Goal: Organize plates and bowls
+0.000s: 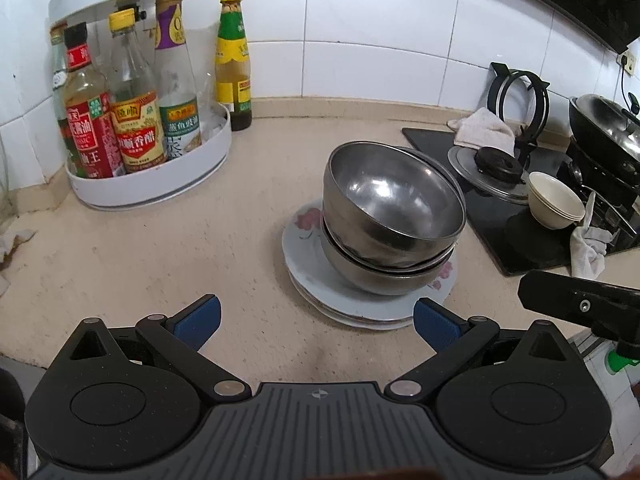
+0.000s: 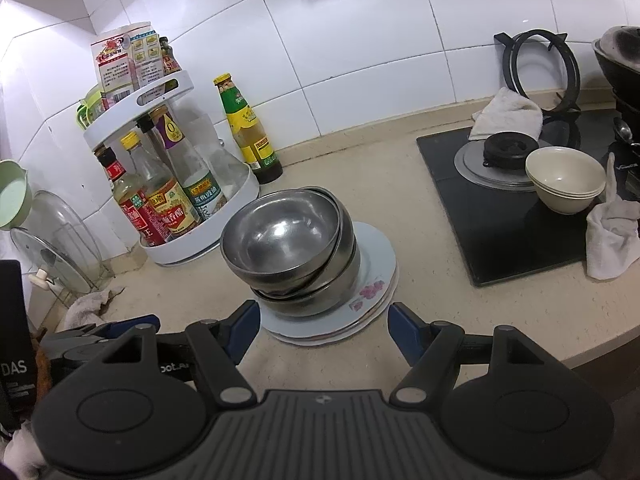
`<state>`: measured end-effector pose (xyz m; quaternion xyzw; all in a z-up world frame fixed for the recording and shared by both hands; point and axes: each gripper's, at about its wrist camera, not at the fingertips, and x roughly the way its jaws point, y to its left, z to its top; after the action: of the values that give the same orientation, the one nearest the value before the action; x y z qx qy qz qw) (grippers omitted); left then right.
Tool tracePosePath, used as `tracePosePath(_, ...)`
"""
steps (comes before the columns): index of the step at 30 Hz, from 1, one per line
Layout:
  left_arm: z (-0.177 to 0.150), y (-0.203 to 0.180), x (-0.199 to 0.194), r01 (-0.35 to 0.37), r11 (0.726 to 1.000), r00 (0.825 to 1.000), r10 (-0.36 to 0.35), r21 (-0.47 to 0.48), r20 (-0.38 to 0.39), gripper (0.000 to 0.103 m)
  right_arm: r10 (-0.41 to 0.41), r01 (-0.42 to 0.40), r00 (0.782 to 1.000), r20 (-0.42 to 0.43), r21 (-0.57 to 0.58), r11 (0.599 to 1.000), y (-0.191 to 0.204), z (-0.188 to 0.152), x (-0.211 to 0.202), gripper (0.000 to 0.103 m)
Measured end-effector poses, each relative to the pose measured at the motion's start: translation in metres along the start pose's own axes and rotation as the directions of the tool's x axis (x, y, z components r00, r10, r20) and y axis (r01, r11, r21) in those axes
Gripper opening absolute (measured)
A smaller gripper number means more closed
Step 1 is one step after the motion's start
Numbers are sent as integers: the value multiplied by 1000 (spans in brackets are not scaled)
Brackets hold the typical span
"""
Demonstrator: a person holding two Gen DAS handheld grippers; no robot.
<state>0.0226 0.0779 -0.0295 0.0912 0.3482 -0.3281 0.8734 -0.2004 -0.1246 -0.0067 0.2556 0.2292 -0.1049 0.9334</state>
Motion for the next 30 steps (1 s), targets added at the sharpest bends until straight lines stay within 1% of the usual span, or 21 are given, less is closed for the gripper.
tracePosePath(6, -3, 3, 0, 8, 1000, 1000, -9, -19, -8, 103, 1, -1, 1000, -4, -1, 1000, 1, -4, -1, 68)
tracePosePath(16, -6, 7, -1, 11, 1000, 1000, -11, -17, -18, 103, 4, -4, 1000, -5, -1, 1000, 6, -10, -2, 68)
tracePosePath(20, -8, 12, -1, 20, 999, 999, -21, -33, -25, 103, 1, -1, 1000, -5, 4, 1000, 8, -12, -2, 68)
tracePosePath(27, -10, 14, 4, 32, 998, 999, -33, -46, -40, 103, -42, 42, 999, -1, -1, 999, 6, -16, -1, 68)
tracePosePath(30, -10, 14, 5, 23, 998, 999, -25, -54, -35, 103, -71, 71, 997, -2, 0, 997, 3, -18, -1, 68)
